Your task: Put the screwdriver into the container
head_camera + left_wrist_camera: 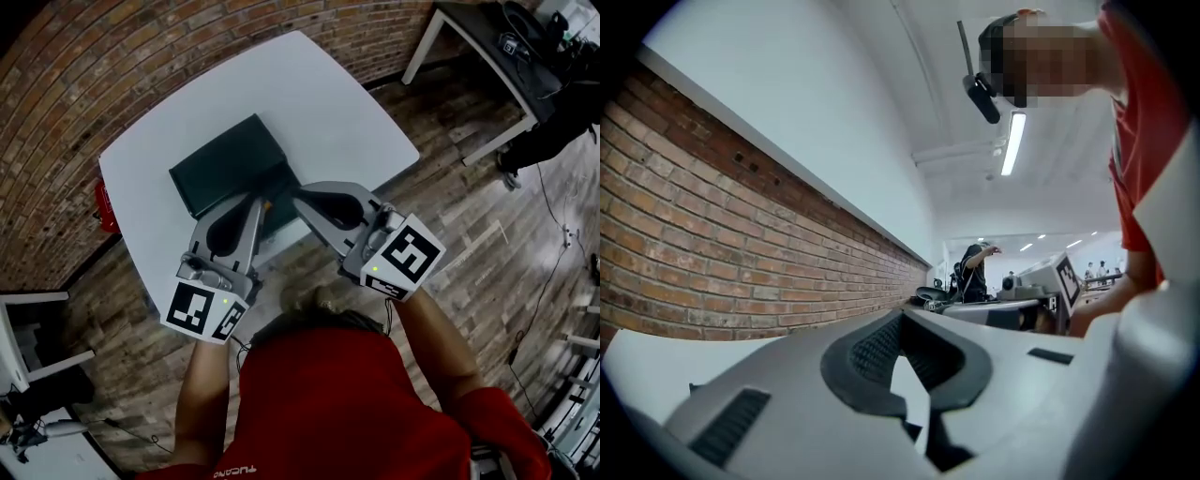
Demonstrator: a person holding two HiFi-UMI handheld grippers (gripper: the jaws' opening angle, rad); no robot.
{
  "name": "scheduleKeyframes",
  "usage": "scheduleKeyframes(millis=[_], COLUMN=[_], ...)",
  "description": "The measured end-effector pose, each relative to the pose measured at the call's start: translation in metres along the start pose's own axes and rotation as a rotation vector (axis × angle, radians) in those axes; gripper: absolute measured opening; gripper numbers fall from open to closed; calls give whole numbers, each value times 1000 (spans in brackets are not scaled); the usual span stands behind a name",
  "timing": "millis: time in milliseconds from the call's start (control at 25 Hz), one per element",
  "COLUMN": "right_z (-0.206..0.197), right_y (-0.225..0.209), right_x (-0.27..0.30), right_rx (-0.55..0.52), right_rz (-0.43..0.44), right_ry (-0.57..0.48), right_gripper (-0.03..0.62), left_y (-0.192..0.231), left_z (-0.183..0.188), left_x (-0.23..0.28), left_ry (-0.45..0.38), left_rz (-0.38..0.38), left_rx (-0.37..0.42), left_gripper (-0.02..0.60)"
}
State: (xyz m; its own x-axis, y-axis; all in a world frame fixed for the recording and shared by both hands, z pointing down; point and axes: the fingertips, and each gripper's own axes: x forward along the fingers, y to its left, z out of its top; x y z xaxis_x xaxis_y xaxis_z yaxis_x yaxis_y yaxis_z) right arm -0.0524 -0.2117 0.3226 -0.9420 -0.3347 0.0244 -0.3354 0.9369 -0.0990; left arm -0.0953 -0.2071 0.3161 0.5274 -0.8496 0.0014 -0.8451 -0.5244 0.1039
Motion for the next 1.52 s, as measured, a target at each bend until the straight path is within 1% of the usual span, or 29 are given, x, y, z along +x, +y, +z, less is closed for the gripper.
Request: scheduleKeyframes(millis=[160, 280, 560, 760, 1520], right_z=[11, 19, 30, 36, 41], right_y=[9, 18, 35, 43, 48], right_x=[-6, -9, -14, -15, -22], right_rx=[-10, -3, -11, -18, -50], right_rz=[3, 6, -1, 4, 1], right_ry=[-28, -56, -107, -122, -120], right_gripper=[31, 31, 31, 31, 31], left_y=[-8, -18, -31, -35, -43], left_z=[13, 19, 29, 29, 28], left_x=[-8, -14, -26, -32, -32], left_ry=[-42, -70, -103, -102, -98], left_rz=[0, -20, -36, -43, -74], left_rx=[6, 21, 29, 45, 51], left_gripper=[12, 14, 12, 14, 12])
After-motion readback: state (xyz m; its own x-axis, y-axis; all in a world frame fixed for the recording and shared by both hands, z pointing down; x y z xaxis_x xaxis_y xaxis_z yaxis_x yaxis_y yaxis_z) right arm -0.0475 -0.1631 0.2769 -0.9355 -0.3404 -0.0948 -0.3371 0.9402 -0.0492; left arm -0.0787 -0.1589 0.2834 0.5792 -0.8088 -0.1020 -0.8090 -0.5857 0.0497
